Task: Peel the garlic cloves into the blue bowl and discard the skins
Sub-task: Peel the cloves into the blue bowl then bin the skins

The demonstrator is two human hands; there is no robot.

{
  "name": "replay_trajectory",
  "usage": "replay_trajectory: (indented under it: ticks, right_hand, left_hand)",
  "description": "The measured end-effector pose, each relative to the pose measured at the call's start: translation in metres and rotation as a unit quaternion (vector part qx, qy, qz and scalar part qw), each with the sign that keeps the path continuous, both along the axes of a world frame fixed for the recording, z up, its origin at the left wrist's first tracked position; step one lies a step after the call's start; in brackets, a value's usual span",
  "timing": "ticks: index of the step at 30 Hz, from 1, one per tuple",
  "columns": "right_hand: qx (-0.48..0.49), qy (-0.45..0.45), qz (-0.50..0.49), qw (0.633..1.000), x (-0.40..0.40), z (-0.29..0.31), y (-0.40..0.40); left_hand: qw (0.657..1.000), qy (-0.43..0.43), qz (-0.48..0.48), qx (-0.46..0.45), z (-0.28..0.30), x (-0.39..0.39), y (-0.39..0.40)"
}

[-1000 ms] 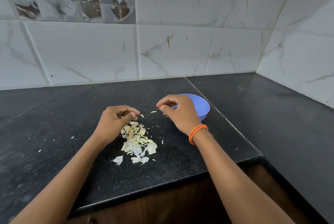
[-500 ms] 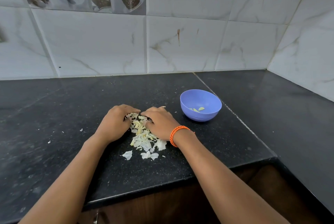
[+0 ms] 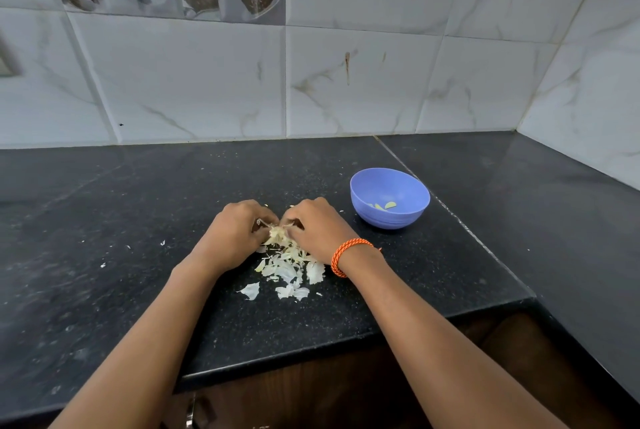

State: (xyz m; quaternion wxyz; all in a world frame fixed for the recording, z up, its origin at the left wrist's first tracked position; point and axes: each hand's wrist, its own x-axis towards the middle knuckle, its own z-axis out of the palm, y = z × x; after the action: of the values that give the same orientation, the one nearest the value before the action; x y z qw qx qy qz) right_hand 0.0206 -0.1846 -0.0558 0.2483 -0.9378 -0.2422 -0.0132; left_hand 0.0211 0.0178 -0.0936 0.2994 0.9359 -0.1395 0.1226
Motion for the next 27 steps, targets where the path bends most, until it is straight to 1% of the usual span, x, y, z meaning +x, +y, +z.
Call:
replay_trajectory:
  ticks: [6,10,13,16,18,20,23,25,27]
  right_hand:
    - [0.015,0.004,-0.011,1.0,0.005,0.002,-0.008]
    - [-0.009,0.014,0.0,1.0,0.002,0.006,-0.01]
    - [0.011,0.0,-0.006,1.0,0.003,0.0,-0.012]
    - [0.049,-0.037,-0.026,0.998,-0.001,-0.003,-0.011]
    - [0.056,-0.061,-0.036,0.996,-0.002,-0.004,-0.011]
    - [0.052,-0.044,-0.032,0.997,-0.003,-0.005,-0.009]
    - [0.007,0.006,-0.008,1.0,-0.007,-0.001,-0.009]
    - [-0.015,0.008,-0.004,1.0,-0.011,0.004,-0.01]
    - [-0.017,-0.008,-0.004,1.0,-0.013,0.007,-0.01]
  left_hand:
    - [1.0,-0.027,0.003,0.006,0.001,-0.002,-0.001]
    - [0.999,-0.041,0.003,-0.014,0.0,-0.003,0.001]
    - [0.998,-0.056,0.006,-0.028,0.001,-0.004,0.0]
    - [0.996,-0.067,0.024,-0.06,0.005,-0.006,-0.002]
    - [0.993,-0.083,0.04,-0.07,0.007,-0.006,-0.001]
    - [0.991,-0.084,0.054,-0.09,0.007,-0.005,-0.001]
    - [0.988,-0.047,0.069,-0.127,0.007,-0.004,-0.003]
    - [0.986,-0.034,0.072,-0.143,0.006,-0.003,-0.004]
    - [0.986,-0.042,0.077,-0.142,0.006,-0.003,-0.003]
